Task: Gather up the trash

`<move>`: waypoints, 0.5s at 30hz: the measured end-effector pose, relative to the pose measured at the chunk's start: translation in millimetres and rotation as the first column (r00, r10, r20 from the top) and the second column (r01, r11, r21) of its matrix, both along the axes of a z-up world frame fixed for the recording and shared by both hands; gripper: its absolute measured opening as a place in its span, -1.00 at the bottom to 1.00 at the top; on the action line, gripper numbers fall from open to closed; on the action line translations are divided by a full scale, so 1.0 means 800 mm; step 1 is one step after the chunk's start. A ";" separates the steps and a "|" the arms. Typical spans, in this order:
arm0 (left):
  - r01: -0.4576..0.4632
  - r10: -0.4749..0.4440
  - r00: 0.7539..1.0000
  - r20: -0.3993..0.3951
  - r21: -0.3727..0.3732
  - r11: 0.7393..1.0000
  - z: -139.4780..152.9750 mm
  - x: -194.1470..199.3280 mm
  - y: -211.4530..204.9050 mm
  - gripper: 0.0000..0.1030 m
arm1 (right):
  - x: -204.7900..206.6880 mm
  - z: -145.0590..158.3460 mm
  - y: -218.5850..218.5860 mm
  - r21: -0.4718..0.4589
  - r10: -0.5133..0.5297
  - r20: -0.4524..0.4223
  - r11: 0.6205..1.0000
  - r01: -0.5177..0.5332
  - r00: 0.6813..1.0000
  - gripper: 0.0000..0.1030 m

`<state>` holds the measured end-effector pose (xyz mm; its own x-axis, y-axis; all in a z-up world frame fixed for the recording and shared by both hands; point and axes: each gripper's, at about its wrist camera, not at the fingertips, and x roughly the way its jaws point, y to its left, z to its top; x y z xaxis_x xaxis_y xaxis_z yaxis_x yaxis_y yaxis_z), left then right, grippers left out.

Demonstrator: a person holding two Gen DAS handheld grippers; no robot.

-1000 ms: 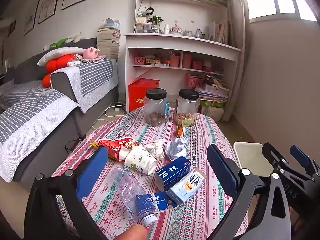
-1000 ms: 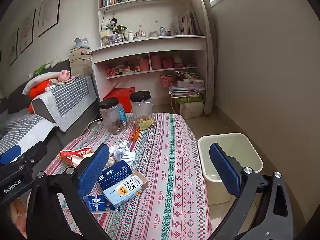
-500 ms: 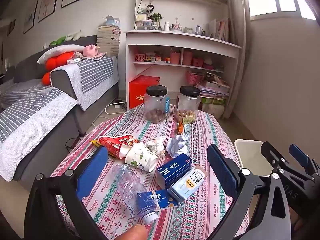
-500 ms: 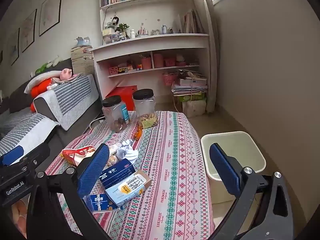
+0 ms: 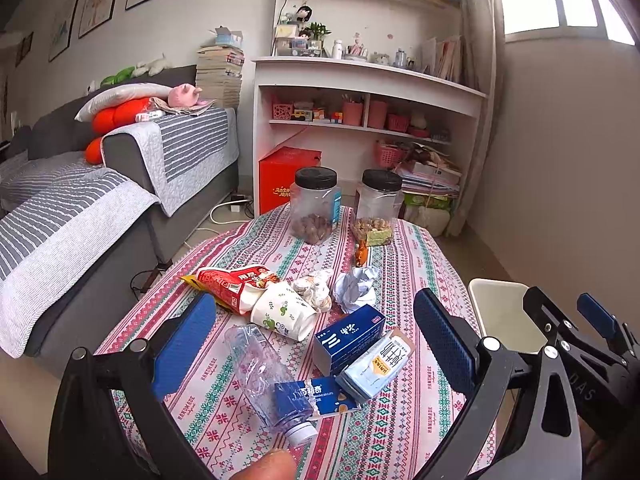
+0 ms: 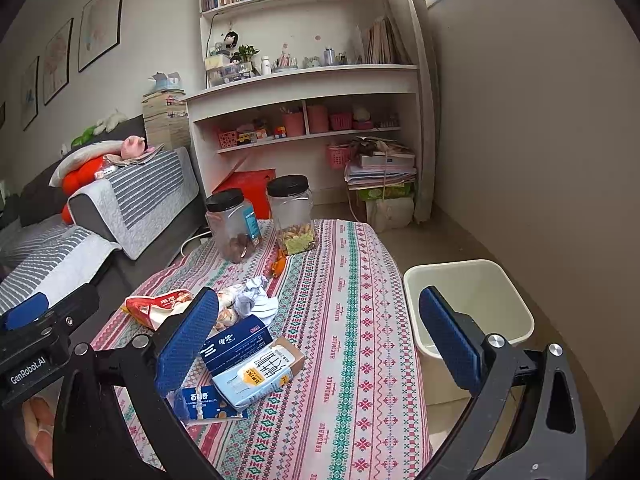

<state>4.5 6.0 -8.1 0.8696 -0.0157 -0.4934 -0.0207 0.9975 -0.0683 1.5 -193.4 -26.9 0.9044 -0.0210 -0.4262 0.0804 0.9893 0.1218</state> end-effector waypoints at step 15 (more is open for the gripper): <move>0.002 -0.002 1.000 -0.007 0.005 1.000 -0.002 0.001 0.000 0.87 | 0.001 0.002 0.001 0.018 0.023 -0.015 1.000 -0.022 1.000 0.87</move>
